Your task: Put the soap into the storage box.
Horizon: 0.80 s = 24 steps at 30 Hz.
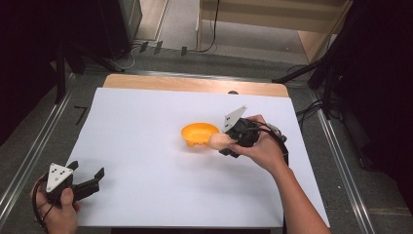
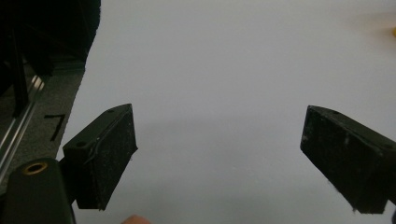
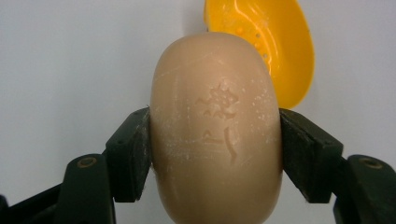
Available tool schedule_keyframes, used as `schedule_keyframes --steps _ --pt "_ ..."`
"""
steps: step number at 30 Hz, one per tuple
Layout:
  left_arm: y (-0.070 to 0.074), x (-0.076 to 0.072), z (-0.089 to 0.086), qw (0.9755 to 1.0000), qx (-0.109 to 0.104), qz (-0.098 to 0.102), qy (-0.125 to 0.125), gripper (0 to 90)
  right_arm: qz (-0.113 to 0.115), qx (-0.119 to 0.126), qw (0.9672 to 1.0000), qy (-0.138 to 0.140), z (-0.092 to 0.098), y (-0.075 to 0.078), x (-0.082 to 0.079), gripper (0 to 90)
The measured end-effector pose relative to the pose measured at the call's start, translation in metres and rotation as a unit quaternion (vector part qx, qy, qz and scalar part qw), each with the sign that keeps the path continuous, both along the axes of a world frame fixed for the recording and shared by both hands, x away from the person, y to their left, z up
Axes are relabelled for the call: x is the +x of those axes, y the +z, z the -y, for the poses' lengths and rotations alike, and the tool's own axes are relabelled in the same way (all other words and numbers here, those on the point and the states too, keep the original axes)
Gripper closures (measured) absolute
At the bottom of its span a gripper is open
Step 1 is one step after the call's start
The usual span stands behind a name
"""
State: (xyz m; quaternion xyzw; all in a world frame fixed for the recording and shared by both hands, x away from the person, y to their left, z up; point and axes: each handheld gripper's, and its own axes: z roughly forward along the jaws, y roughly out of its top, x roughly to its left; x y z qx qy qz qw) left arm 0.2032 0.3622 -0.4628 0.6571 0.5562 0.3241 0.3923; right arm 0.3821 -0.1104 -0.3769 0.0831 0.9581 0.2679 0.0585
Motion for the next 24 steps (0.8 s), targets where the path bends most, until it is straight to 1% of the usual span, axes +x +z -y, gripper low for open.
schedule_keyframes --steps 1,6,7,9,10,13,14,16,17,19,20,22,24 --pt "0.000 0.000 0.000 1.0000 -0.001 0.000 -0.001 11.3 -0.001 -0.001 1.0000 0.005 -0.004 0.001 0.003 32.7" --pt "0.000 0.000 0.000 1.0000 -0.001 0.000 0.000 11.3 -0.004 -0.007 0.9999 0.012 -0.013 0.003 0.008 32.6" --pt "0.000 0.000 0.000 1.0000 -0.002 0.000 0.000 11.3 0.000 -0.007 0.9999 0.014 -0.016 0.003 0.009 32.6" --pt "0.000 0.000 -0.001 1.0000 -0.003 0.002 0.003 11.3 -0.001 -0.012 0.9998 0.017 -0.020 0.002 0.011 32.6" --pt "0.000 0.000 -0.002 1.0000 -0.005 0.003 0.003 11.3 0.004 -0.013 0.9997 0.019 -0.022 0.002 0.013 32.6" --pt "0.000 -0.001 -0.002 1.0000 -0.005 0.002 0.003 11.3 0.003 -0.015 0.9996 0.021 -0.028 0.003 0.017 32.6" --pt "0.000 -0.001 -0.002 1.0000 -0.005 0.003 0.003 11.4 0.010 -0.017 0.9994 0.027 -0.033 0.004 0.020 32.6" --pt "0.000 -0.001 -0.002 1.0000 -0.005 0.003 0.003 11.4 0.008 -0.020 0.9994 0.028 -0.035 0.004 0.020 32.6" --pt "0.000 -0.001 -0.002 1.0000 -0.005 0.003 0.003 11.4 0.007 -0.024 0.9992 0.031 -0.038 0.005 0.021 32.6" --pt "0.000 -0.001 -0.002 1.0000 -0.006 0.003 0.003 11.4 0.014 -0.026 0.9987 0.041 -0.043 0.004 0.025 32.6" --pt "0.000 -0.001 -0.002 1.0000 -0.006 0.004 0.003 11.5 0.010 -0.031 0.9985 0.043 -0.047 0.004 0.028 32.6" --pt "0.000 -0.001 -0.002 1.0000 -0.006 0.004 0.002 11.5 0.011 -0.030 0.9985 0.044 -0.049 0.003 0.030 32.6" --pt "0.000 -0.001 -0.002 1.0000 -0.006 0.004 0.002 11.5 0.005 -0.035 0.9983 0.046 -0.054 0.002 0.036 32.6"
